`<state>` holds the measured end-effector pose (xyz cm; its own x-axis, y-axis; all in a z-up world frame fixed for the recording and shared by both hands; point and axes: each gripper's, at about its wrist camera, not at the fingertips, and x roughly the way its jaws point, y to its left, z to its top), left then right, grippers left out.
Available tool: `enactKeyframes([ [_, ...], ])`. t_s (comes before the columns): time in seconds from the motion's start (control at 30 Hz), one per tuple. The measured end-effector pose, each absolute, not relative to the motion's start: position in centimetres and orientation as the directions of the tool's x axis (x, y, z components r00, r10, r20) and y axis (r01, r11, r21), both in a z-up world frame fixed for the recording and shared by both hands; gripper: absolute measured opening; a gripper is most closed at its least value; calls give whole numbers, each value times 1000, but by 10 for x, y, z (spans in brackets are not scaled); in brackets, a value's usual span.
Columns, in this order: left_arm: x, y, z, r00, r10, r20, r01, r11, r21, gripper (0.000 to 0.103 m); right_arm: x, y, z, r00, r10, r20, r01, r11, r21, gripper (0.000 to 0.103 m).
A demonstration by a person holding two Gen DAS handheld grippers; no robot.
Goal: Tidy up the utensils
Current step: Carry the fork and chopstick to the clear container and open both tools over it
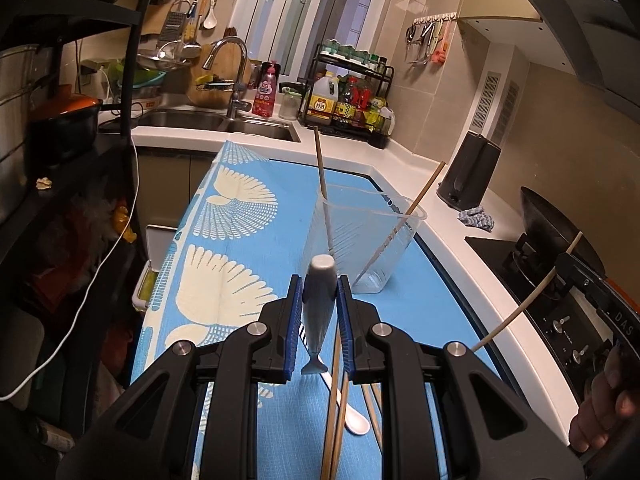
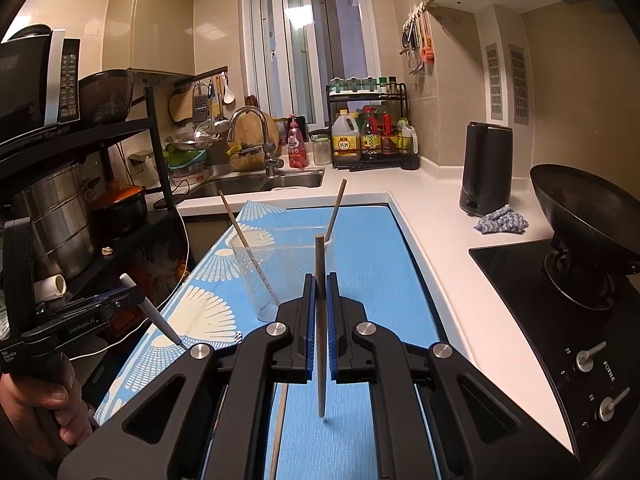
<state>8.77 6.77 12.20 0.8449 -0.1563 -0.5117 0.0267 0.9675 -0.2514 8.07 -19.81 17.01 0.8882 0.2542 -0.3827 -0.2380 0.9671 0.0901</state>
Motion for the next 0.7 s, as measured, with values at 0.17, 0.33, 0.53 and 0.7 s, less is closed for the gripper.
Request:
enactKeyframes([
  [0.17,94,66,127,839,-151,-523,25,970,-240,17,88,-198,175,888,259,-380,-244,966,89,5],
  [0.33,100,64,133,827,-141,-544,19,974,-224,17,95,-198,181,888,262,-378,-248,965,86,5],
  [0.53,113,65,144,788,-128,-603,4,979,-203,17,107,-193,193,882,276,-383,-265,961,81,5],
  [0.7,129,66,168,769,-129,-626,20,984,-178,17,127,-186,216,870,303,-390,-295,952,82,5],
])
